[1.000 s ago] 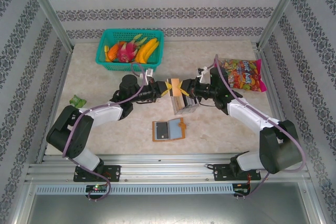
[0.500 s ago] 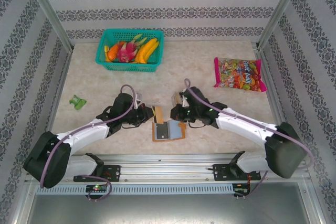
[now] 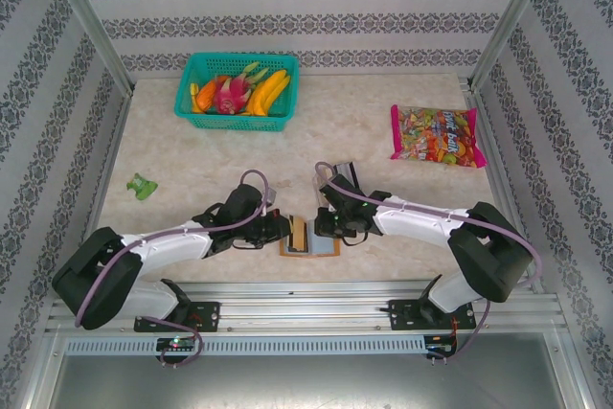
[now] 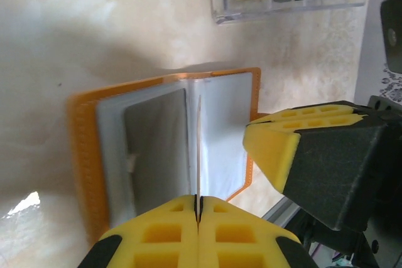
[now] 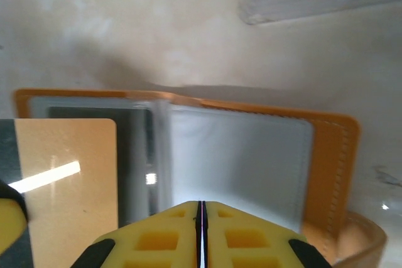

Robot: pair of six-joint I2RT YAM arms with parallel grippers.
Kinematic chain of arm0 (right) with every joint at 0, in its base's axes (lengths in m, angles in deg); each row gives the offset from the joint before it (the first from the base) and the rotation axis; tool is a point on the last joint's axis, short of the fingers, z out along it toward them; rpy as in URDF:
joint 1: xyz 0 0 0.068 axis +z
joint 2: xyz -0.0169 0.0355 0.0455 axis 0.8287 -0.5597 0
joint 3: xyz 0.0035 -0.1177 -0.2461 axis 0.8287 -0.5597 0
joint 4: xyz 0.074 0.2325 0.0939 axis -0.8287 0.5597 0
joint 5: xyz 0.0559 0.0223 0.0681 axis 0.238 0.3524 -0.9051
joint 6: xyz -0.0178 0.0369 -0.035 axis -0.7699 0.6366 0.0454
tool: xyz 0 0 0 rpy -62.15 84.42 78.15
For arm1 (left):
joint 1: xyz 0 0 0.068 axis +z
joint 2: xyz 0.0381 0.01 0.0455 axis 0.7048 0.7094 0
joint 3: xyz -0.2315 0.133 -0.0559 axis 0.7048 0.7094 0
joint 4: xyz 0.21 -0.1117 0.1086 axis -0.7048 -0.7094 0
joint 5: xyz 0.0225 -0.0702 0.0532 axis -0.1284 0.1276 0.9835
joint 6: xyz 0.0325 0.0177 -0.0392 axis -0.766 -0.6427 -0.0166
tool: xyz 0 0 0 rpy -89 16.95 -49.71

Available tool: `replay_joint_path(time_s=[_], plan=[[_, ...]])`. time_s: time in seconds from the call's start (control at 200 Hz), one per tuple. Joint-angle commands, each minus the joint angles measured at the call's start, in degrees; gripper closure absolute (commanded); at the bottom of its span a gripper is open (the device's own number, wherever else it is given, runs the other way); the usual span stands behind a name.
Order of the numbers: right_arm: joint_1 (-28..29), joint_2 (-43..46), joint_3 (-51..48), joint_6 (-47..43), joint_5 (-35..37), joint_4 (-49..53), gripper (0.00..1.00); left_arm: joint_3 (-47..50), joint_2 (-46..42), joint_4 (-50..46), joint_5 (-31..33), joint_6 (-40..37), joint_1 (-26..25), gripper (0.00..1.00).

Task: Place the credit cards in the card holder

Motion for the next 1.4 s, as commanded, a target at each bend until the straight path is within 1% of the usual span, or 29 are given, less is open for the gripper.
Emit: replay_joint_path(time_s=[0.0,0.265,0.32,0.495,0.759,0.814,0.879,0.939,1.114,1.214,1.319,1.394], plan=[[-0.8,1.3,-1.7,-1.8,3.1,2.9,0.88,-1.5,1.8,4.5,0.3,-1.2,-1.4,1.00],[-1.8,-0.3,-3.0,-2.0,4.3,3.3,0.88,-2.9,4.6,5.8,0.9,-1.5,-2.9,1.00],[-1.8,-0.8,-3.4,-2.0,4.4,3.0,0.89,-3.0,5.3,5.7,1.3,-1.6,-3.0,1.00],[-2.3,-1.4,-4.7,-2.0,4.8,2.3,0.90,-2.2,9.0,11.3,1.0,0.0,-3.7,1.00],[-3.2,-1.5,-5.7,-2.0,4.7,2.1,0.90,-2.5,12.9,11.5,3.4,0.6,-5.2,1.00],[-3.1,-1.5,-5.8,-1.9,4.7,2.1,0.89,-2.2,13.1,11.7,4.3,0.7,-5.7,0.98],[-3.1,-1.7,-6.1,-1.6,4.6,1.5,0.89,-2.3,13.4,11.3,4.2,0.6,-5.9,1.00],[-3.2,-2.0,-6.0,-1.5,4.7,1.5,0.89,-2.4,12.9,10.9,4.3,0.4,-5.9,1.00],[-3.4,-2.2,-6.1,-1.4,5.0,1.7,0.90,-1.3,7.1,6.2,8.6,0.2,-5.9,1.00],[-3.4,-2.1,-6.3,-1.4,4.9,1.4,0.90,-1.1,4.6,4.0,9.7,-0.5,-5.9,1.00],[-3.5,-2.1,-6.3,-1.4,4.8,1.4,0.90,-1.2,4.1,3.4,9.9,-0.8,-5.9,1.00],[-3.6,-2.2,-6.2,-1.5,4.7,1.3,0.90,-1.2,5.0,4.9,9.1,-0.2,-5.9,1.00]])
